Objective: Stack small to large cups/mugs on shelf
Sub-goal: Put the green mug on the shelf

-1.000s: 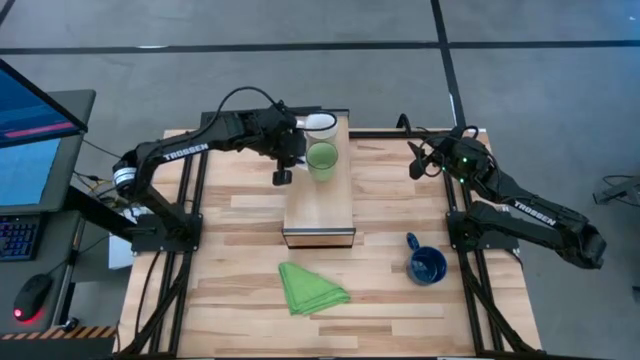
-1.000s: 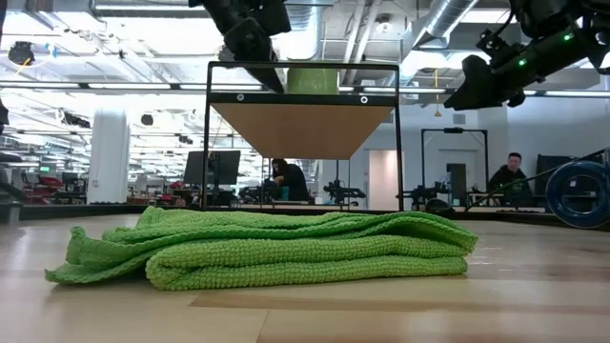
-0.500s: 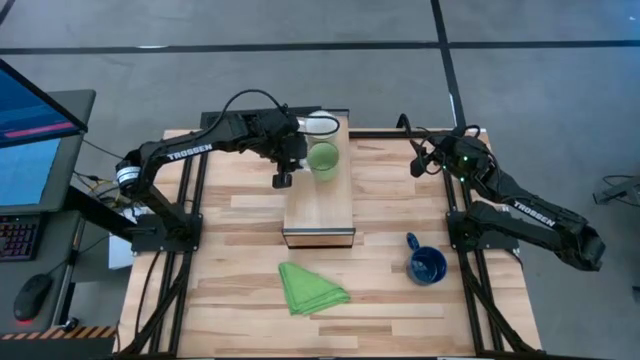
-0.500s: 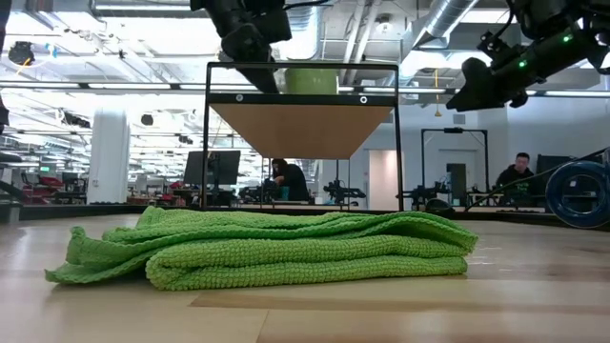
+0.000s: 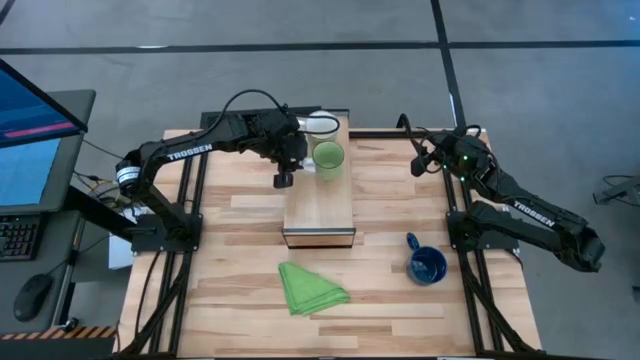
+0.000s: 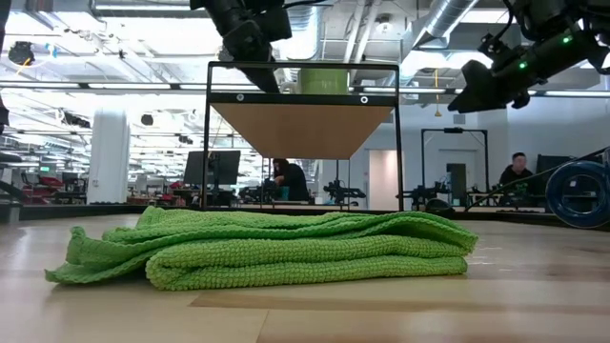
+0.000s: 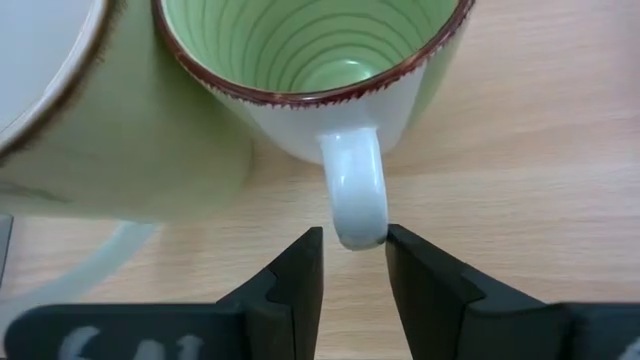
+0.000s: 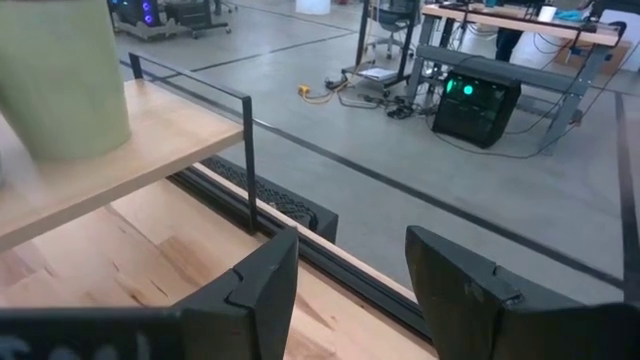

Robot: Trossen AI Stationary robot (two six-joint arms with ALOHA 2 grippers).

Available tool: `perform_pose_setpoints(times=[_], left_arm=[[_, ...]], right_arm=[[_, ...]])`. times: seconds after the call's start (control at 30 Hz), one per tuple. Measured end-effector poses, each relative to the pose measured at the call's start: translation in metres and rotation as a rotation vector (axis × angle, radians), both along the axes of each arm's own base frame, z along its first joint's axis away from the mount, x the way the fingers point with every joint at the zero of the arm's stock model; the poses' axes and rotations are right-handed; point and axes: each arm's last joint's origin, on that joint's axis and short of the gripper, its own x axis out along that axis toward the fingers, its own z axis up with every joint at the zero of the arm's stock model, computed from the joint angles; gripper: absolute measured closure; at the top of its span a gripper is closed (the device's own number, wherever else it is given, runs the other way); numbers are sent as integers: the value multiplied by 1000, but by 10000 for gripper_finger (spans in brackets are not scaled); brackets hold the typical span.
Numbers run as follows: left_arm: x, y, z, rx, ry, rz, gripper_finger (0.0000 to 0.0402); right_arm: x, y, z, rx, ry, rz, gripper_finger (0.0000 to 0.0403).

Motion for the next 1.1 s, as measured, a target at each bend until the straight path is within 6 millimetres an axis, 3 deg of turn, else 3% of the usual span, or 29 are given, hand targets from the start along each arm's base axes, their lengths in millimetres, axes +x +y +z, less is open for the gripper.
perform_pose_setpoints(times=[0.43, 0.8, 1.1], left_arm=[[1, 1, 1, -23, -23, 37, 298], [1, 0, 1, -34, -28, 52, 353], [0, 0, 0, -38, -4, 56, 339]], right_arm=[[0, 0, 0, 8, -2, -2, 193], [0, 0, 0, 8, -3, -2, 193], [0, 0, -1, 9, -3, -2, 193]])
